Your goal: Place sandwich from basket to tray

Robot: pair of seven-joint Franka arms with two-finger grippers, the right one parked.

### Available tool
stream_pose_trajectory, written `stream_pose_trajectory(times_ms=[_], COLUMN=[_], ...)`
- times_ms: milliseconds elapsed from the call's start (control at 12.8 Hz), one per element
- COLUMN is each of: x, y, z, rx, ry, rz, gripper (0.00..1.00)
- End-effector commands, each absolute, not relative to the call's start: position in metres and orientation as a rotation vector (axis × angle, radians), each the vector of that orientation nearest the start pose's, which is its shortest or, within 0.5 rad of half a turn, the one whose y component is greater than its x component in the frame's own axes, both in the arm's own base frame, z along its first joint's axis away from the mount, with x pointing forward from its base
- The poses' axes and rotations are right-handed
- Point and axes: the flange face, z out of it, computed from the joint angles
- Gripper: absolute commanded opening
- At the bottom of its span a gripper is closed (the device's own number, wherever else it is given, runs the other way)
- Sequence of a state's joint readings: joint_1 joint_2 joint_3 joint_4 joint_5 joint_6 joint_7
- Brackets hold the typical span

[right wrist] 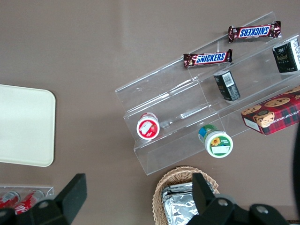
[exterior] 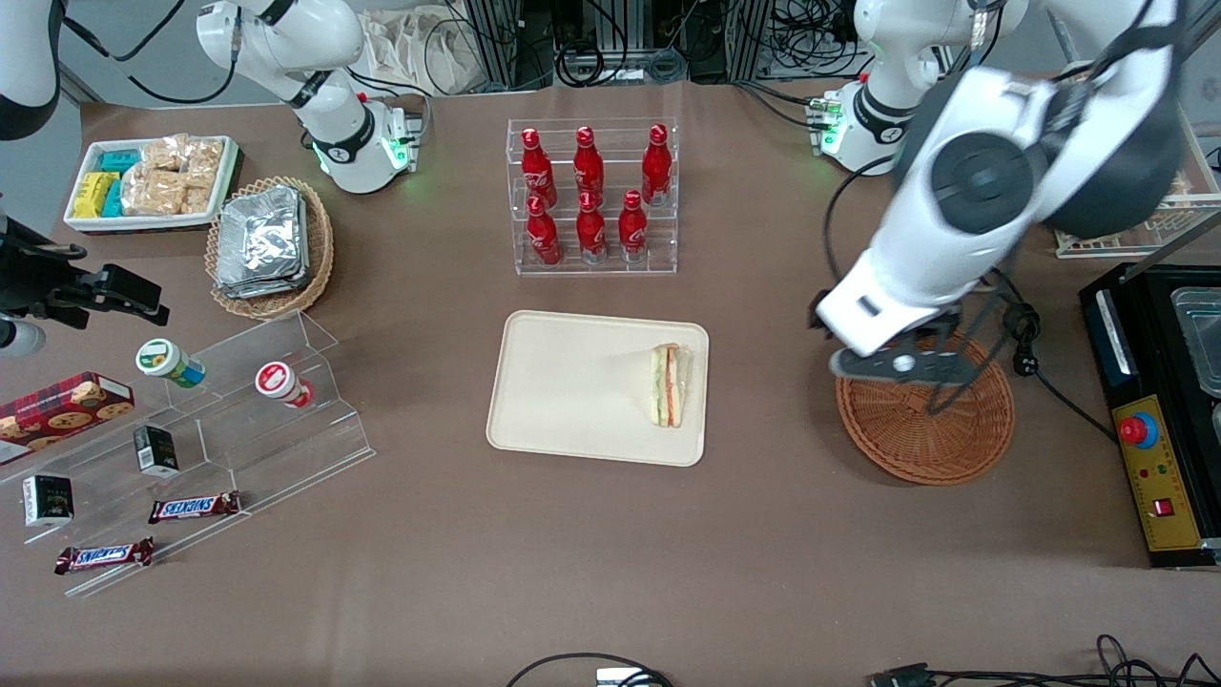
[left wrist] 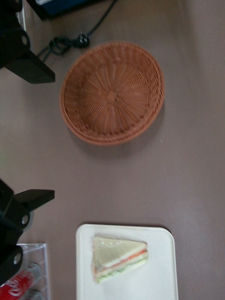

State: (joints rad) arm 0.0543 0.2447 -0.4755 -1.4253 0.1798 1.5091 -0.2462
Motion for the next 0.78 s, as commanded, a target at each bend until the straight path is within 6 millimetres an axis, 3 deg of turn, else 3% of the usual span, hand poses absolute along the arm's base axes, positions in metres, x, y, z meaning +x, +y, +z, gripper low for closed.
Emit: stream_pose_trajectory(times_ms=[0, 78, 235, 471, 706], x=[0.569, 0.568, 0.571, 0.555, 0.547], y=[-0.146, -0.130, -0.102, -0.102, -0.109], z=[0.624, 0.634, 0.630, 0.620, 0.621], rx=[-3.037, -3.028, -3.046, -3.011, -2.998], ry=[0.351, 0.360, 0.315, 0.310, 0.327], rz=[0.186, 0.210, 0.249, 0.384, 0.405], gripper=[1.00, 1.00, 1.00, 1.00, 1.00])
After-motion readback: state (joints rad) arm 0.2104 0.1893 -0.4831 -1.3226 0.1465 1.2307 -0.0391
